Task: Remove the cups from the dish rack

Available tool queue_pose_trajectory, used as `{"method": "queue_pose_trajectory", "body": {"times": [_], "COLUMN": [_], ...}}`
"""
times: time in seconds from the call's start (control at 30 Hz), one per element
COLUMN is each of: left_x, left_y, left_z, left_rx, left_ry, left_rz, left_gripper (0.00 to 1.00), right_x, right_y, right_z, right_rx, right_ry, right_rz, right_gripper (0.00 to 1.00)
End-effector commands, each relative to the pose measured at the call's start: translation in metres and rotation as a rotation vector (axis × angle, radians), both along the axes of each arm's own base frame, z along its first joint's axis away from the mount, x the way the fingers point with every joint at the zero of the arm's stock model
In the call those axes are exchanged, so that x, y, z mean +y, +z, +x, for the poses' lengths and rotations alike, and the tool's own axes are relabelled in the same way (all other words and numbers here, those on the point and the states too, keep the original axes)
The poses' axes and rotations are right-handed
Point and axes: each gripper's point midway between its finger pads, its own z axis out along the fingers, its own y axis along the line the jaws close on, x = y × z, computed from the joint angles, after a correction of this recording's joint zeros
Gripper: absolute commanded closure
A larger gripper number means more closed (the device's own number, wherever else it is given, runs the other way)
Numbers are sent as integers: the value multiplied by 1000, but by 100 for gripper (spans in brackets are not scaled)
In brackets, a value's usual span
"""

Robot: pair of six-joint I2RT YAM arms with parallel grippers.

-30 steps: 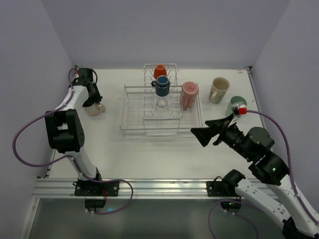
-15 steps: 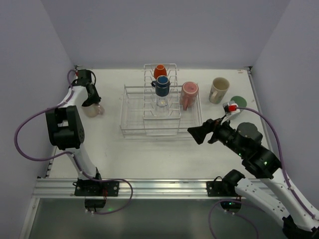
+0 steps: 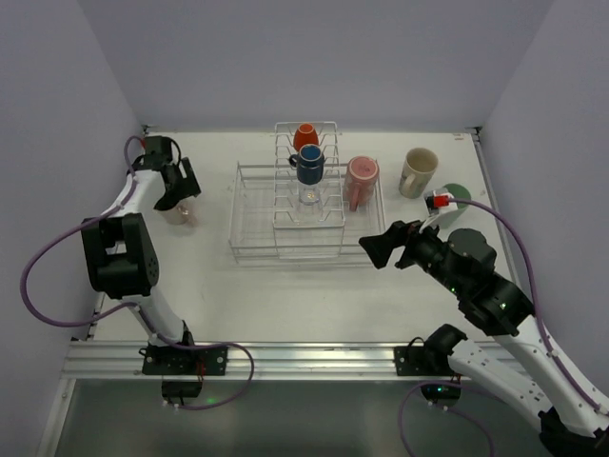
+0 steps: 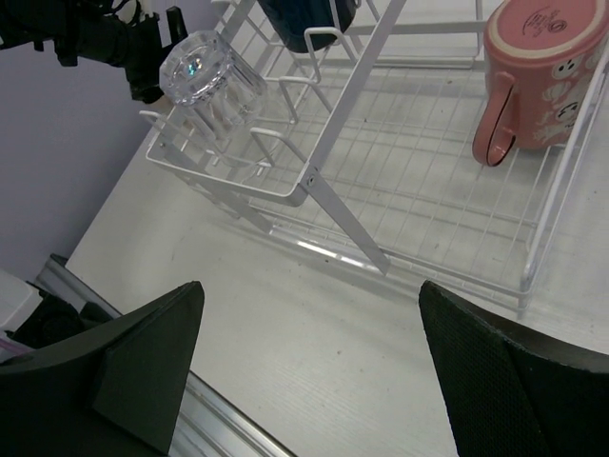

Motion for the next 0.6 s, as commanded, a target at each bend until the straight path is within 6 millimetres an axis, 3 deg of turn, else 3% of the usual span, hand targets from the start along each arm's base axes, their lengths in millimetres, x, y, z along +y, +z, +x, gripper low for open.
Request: {"method": "queue_pose_trajectory", "body": {"times": [0.0, 0.1, 0.13, 0.23, 0.27, 0.3, 0.4, 0.43, 0.5, 0.53, 0.57], "left_x": [1, -7, -9, -23, -31, -37, -70, -88, -103, -110, -130], "left_y": [47, 77, 92, 131, 142, 154, 194, 216, 226, 245, 252], "left_z": [3, 9, 10, 14, 15, 17, 10, 1, -10, -23, -33], "left_rx": [-117, -199, -236, -354, -387, -426, -548, -608, -649, -704, -730], "left_ry": [0, -19, -25, -70, -99, -118, -226, -278, -318, -343, -400], "left_rz": [1, -27, -33, -83, -113, -123, -179, -186, -194, -196, -221], "left_gripper": [13, 2, 0, 0, 0, 0, 0, 0, 0, 0, 0], "right_x": [-7, -6, -5, -9, -9, -9, -12, -17, -24, -25, -27], "right_y": [28, 29, 29, 34, 35, 35, 30, 29, 20, 18, 19], "right_z": [7, 15, 17, 25, 31, 35, 56, 65, 87, 93, 100], "right_rx": [-72, -69, -66, -74, -70, -66, -38, -34, 3, 13, 13], "right_ry": [-39, -57, -59, -98, -110, -120, -169, -197, -243, -250, -262], "right_rz": [0, -23, -31, -42, -53, -62, -90, -89, -104, -104, -104], "right_gripper": [7, 15, 22, 26, 34, 35, 36, 36, 35, 35, 35]}}
